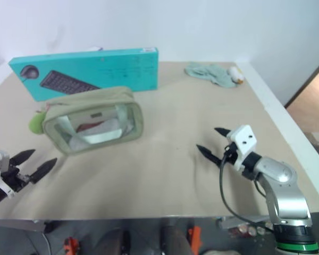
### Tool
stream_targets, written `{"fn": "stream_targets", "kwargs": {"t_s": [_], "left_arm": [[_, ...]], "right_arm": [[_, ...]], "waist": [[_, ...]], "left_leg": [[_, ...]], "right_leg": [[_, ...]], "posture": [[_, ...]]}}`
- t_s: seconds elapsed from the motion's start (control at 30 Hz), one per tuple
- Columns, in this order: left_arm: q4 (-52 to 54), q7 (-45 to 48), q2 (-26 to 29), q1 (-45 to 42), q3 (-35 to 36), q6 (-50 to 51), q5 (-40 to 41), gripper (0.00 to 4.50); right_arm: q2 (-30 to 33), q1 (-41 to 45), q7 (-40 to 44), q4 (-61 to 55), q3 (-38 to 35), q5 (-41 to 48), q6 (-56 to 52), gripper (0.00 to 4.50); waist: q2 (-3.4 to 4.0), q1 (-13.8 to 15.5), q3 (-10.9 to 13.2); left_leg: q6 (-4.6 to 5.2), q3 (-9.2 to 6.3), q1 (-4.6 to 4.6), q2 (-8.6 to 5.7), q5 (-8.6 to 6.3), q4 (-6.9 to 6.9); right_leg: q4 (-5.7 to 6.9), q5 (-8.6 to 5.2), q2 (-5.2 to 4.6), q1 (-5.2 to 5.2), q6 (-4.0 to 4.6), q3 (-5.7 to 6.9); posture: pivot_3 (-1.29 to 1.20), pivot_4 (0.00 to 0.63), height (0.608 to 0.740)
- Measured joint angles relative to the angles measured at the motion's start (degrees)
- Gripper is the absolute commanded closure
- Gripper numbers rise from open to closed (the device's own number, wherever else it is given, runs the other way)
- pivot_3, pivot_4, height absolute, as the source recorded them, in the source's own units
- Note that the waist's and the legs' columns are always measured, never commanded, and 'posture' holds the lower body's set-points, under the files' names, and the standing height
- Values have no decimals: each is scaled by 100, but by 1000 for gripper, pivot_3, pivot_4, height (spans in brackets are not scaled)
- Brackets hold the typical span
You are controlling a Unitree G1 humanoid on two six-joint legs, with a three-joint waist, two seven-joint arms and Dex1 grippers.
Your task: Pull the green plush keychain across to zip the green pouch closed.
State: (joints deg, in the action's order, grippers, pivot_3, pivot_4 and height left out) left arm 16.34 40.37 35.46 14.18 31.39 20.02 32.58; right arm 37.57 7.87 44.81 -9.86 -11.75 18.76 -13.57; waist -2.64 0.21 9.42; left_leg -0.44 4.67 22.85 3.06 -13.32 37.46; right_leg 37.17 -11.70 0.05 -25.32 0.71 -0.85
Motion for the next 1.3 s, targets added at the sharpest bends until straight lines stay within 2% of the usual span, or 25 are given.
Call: {"fn": "stream_targets", "kwargs": {"t_s": [0.2, 0.4, 0.7, 0.97, 1.07, 1.3], "left_arm": [[107, 154, -152, 10, 17, -6, 329, 26], [109, 270, -156, -14, 27, -8, 467, 26], [-3, 129, -125, -490, 99, -43, 569, 26], [10, 8, -153, -843, -128, -7, 583, 26], [-33, 10, -149, -884, -211, 17, 568, 26], [-148, -2, -167, -894, -282, 5, 479, 26]], "right_arm": [[1, 375, 85, 227, 117, -47, 37, 29], [1, 399, 120, 230, 205, -67, 52, 29], [-23, 479, 146, 198, 318, -25, -30, 29], [-474, 2323, 336, 484, 1061, 32, -294, 29], [-794, 3141, 458, 1127, 1400, -24, -365, 29], [-1387, 4295, 882, 2316, 1908, -278, -121, 29]], "waist": [[1, -6, 0], [0, -2, 0], [0, -7, 0], [0, -134, 1], [1, -139, 1], [1, -140, 1]], "left_leg": [[0, 5, -2, 1, 0, 2], [0, 1, 0, 0, 0, -1], [1, 5, -1, 0, 0, 2], [2, 5, -5, 16, 2, 4], [1, 6, -2, 24, 1, 3], [-2, 4, 3, 35, -2, -2]], "right_leg": [[0, 5, 2, -1, 1, -2], [0, 2, 6, 0, 5, -1], [1, 5, 14, 0, 0, -5], [2, 20, 43, 1, -2, -10], [3, 26, 49, -2, -9, -10], [3, 24, 56, -8, -1, -5]], "posture": [[0, 150, 740], [0, 150, 740], [0, 150, 740], [0, 150, 740], [0, 150, 740], [0, 150, 740]]}}
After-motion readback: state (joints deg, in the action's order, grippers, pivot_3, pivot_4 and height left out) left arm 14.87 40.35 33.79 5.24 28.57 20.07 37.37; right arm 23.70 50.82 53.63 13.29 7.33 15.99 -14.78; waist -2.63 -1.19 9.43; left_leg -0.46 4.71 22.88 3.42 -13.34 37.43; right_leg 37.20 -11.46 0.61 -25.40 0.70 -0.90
